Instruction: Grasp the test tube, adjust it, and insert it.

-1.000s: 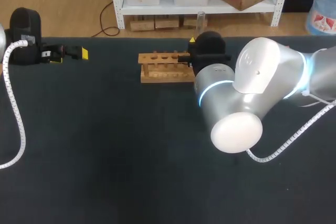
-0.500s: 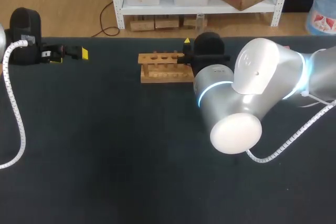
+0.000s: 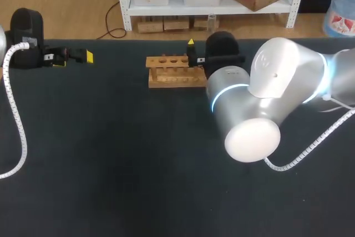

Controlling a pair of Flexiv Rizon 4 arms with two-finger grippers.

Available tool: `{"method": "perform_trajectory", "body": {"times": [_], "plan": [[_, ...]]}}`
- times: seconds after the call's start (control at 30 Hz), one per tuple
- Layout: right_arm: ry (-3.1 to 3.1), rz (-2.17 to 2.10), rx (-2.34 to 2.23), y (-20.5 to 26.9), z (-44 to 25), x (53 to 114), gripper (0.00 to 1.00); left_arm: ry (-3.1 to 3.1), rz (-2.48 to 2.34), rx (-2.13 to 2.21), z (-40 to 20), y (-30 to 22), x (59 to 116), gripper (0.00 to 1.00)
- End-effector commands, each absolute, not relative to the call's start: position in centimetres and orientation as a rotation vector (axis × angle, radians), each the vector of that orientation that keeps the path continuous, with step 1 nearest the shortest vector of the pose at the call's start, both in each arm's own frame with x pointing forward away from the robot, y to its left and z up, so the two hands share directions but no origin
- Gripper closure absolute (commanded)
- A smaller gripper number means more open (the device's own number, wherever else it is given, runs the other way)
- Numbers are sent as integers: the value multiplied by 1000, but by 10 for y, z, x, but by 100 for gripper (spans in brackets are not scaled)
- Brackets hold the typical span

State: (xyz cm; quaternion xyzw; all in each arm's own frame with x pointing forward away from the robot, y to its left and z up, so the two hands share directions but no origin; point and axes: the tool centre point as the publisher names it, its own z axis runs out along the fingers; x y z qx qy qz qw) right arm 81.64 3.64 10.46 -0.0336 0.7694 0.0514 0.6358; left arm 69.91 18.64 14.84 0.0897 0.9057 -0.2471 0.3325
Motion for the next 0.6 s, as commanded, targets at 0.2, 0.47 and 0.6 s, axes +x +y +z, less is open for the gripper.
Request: {"method": "perform_trajectory", "body": {"times": [0.2,0.47,0.6], "plan": [[1744,314,-309,20,118,784,0,2373,-637,231,150,185,700,0],[1814,390,-385,1,117,772,0,2373,-637,231,150,185,700,0],[1824,388,-402,-4,116,772,0,2373,-637,231,150,185,700,0]]}}
